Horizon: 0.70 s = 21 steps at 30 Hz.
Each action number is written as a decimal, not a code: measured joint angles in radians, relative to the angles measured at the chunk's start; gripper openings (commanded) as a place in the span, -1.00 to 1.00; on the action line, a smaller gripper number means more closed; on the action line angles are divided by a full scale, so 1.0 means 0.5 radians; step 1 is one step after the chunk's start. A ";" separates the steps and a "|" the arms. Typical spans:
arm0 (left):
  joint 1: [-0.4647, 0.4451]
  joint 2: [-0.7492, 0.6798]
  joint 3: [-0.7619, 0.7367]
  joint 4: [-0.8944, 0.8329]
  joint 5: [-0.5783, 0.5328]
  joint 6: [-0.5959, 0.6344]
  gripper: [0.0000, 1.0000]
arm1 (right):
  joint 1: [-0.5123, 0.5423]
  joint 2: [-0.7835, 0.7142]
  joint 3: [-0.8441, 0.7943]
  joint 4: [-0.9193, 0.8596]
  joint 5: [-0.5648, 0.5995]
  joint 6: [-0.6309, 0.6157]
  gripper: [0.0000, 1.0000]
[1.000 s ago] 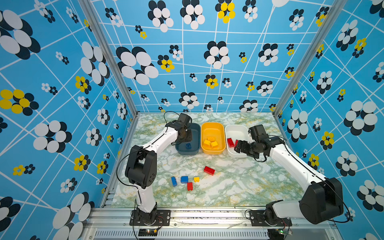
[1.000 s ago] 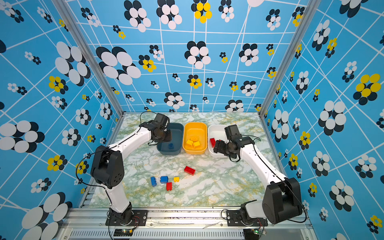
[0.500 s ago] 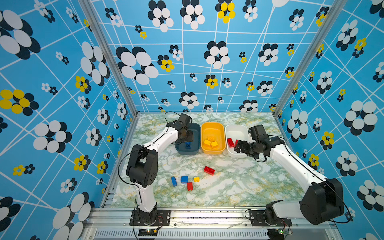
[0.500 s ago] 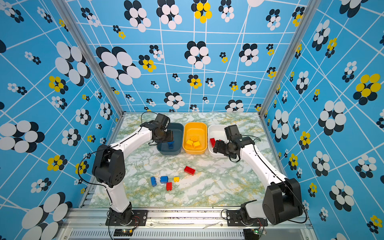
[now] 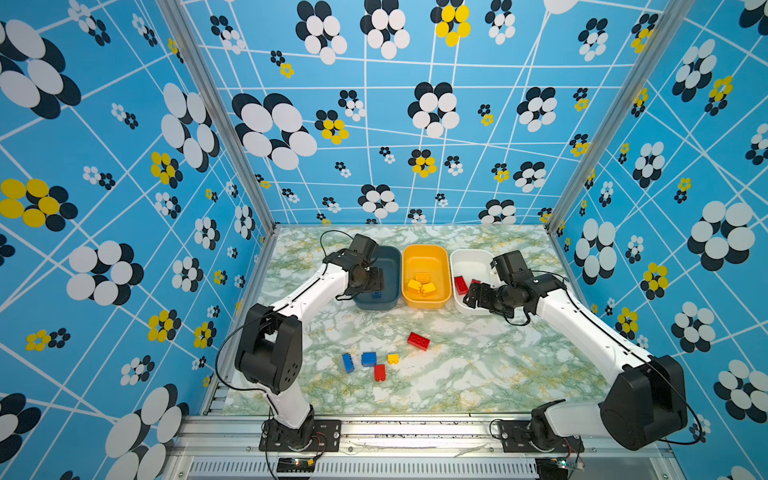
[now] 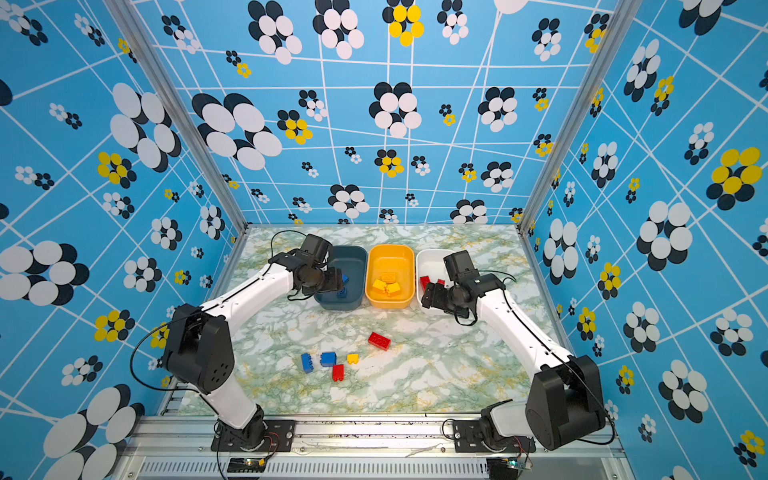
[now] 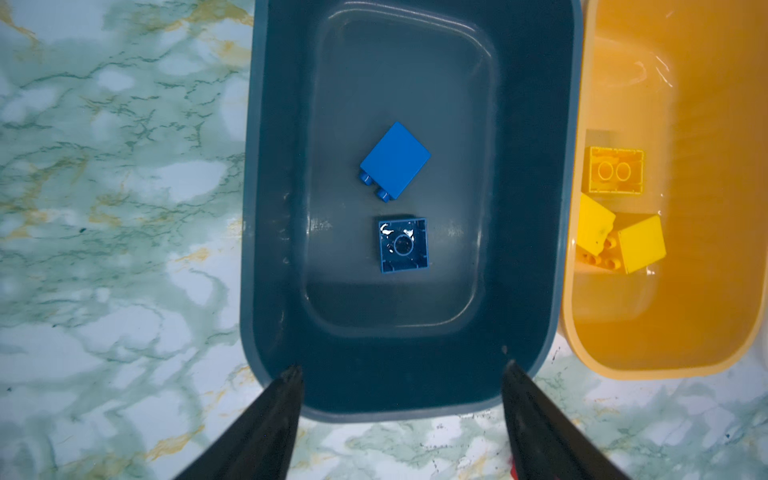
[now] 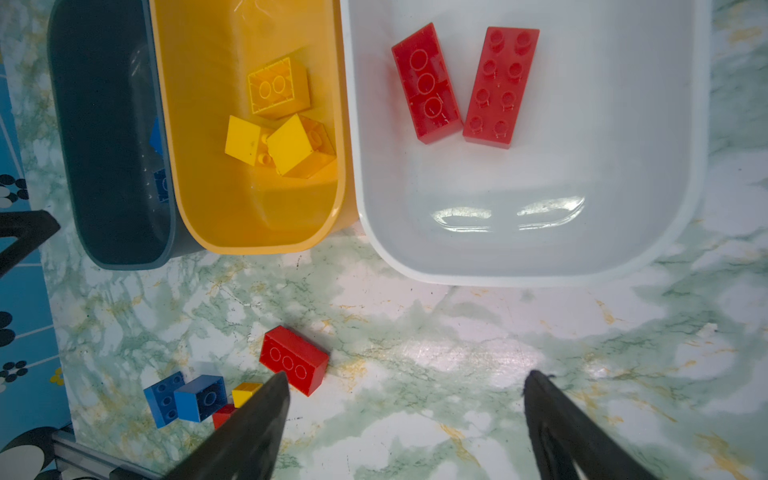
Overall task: Sort the legos into containers by color
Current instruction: 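Move the left gripper down to the blue 2x2 brick and grasp it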
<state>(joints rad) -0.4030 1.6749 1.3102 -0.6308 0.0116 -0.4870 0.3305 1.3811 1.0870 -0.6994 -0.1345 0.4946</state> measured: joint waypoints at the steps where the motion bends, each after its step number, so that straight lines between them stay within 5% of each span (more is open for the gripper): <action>1: -0.006 -0.046 -0.037 -0.006 0.000 -0.008 0.62 | 0.005 0.001 0.000 0.000 -0.002 0.000 0.80; 21: -0.141 -0.807 -0.854 -0.259 -0.009 -0.317 0.59 | 0.037 0.161 0.150 -0.024 -0.097 -0.101 0.81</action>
<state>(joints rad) -0.4736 1.2713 0.8833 -0.7601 0.0071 -0.6453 0.3489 1.4616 1.1622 -0.7113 -0.1829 0.4442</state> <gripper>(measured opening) 0.800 0.902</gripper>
